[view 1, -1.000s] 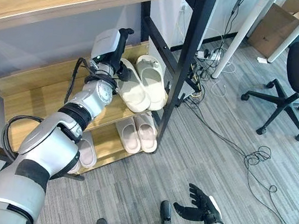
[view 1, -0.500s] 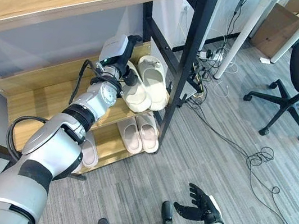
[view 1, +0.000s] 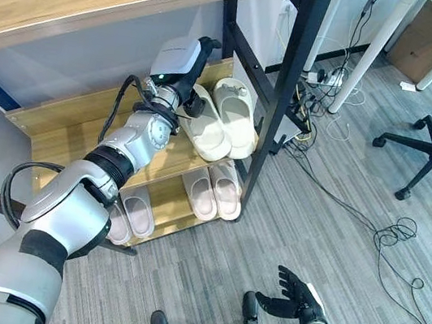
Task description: Arrange the slippers neatly on the shoe rack.
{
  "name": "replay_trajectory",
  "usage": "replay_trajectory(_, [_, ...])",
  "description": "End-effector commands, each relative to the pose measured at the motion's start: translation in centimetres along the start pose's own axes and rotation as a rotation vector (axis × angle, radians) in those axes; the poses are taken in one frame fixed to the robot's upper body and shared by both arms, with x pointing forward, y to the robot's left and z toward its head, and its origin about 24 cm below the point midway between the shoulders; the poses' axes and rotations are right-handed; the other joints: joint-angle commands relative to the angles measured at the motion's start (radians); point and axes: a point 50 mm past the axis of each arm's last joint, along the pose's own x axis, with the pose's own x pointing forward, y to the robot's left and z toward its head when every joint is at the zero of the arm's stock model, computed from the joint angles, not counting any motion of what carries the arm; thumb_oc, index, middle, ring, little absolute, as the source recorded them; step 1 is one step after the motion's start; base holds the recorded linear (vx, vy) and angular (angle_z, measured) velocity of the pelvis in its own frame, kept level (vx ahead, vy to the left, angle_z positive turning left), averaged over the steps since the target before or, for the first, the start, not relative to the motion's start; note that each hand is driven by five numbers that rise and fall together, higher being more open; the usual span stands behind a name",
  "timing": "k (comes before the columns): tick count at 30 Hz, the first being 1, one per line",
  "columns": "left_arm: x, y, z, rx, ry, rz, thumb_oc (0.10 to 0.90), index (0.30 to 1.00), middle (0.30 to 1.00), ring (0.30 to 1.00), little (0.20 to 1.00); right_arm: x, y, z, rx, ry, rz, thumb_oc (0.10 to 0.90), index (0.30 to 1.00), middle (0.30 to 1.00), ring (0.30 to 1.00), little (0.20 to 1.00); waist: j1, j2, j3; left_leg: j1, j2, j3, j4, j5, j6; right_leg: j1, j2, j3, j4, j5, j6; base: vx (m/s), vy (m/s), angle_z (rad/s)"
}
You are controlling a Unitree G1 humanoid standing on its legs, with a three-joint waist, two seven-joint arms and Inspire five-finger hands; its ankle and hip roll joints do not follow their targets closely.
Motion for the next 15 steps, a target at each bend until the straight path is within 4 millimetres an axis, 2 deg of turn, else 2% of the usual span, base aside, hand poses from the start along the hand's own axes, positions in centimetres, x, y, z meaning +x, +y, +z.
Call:
replay_trajectory(1, [1.5, 5.0, 0.5, -0.026, -0.042, 0.201, 0.800, 0.900, 0.900, 0.900, 0.900, 0.5, -2.1, 2.2, 0.016, -0.112, -0.082, 0.800, 0.900, 0.900, 0.900, 0.900, 0.009, -0.015, 0.010, 0.004, -0.062, -0.034, 0.003, -0.107, 0.039, 0.033, 0.016, -0.089, 0.004, -0.099, 0.057, -0.04, 0.010, 0.07])
replay_trajectory(4, [0.7, 3.9, 0.5, -0.180, -0.028, 0.212, 0.800, 0.900, 0.900, 0.900, 0.900, 0.6, -1.8, 2.1, 0.030, -0.104, -0.079, 0.800, 0.900, 0.900, 0.900, 0.900, 0.019, -0.017, 0.012, 0.006, -0.066, -0.038, 0.003, -0.106, 0.042, 0.037, 0.015, -0.091, 0.004, -0.099, 0.055, -0.03, 0.002, 0.04])
replay_trajectory(7, [0.1, 3.1, 0.7, -0.254, -0.031, 0.218, 0.800, 0.900, 0.900, 0.900, 0.900, 0.6, -1.6, 1.9, 0.039, -0.098, -0.081, 0.800, 0.900, 0.900, 0.900, 0.900, 0.025, -0.019, 0.013, 0.011, -0.067, -0.042, 0.003, -0.105, 0.042, 0.043, 0.014, -0.094, 0.004, -0.100, 0.053, 0.00, 0.000, 0.00])
replay_trajectory(8, [-0.8, 2.2, 0.9, -0.350, -0.034, 0.230, 0.800, 0.900, 0.900, 0.900, 0.900, 0.6, -1.4, 1.9, 0.056, -0.094, -0.091, 0.800, 0.900, 0.900, 0.900, 0.900, 0.035, -0.021, 0.016, 0.017, -0.069, -0.046, 0.003, -0.104, 0.044, 0.053, 0.011, -0.099, 0.004, -0.101, 0.051, -0.01, 0.001, 0.04])
replay_trajectory(12, [-2.4, 0.8, 1.2, -0.409, -0.047, 0.243, 0.800, 0.900, 0.900, 0.900, 0.900, 0.6, -1.2, 1.8, 0.072, -0.088, -0.102, 0.800, 0.900, 0.900, 0.900, 0.900, 0.049, -0.024, 0.017, 0.032, -0.072, -0.050, 0.003, -0.106, 0.044, 0.071, 0.010, -0.105, 0.004, -0.106, 0.048, 0.00, 0.008, 0.09])
replay_trajectory(13, [-3.5, 0.0, 1.8, -0.427, -0.068, 0.254, 0.800, 0.900, 0.900, 0.900, 0.900, 0.8, -1.0, 2.1, 0.081, -0.093, -0.110, 0.800, 0.900, 0.900, 0.900, 0.900, 0.061, -0.029, 0.017, 0.045, -0.074, -0.056, 0.003, -0.106, 0.042, 0.088, 0.010, -0.109, 0.004, -0.111, 0.045, -0.01, 0.016, 0.13])
replay_trajectory(15, [-3.9, -0.2, 1.9, -0.421, -0.076, 0.266, 0.800, 0.900, 0.900, 0.900, 0.900, 1.0, -1.0, 2.4, 0.088, -0.101, -0.114, 0.800, 0.900, 0.900, 0.900, 0.900, 0.066, -0.033, 0.016, 0.053, -0.075, -0.060, 0.003, -0.106, 0.041, 0.096, 0.010, -0.115, 0.004, -0.111, 0.044, 0.00, 0.000, 0.00])
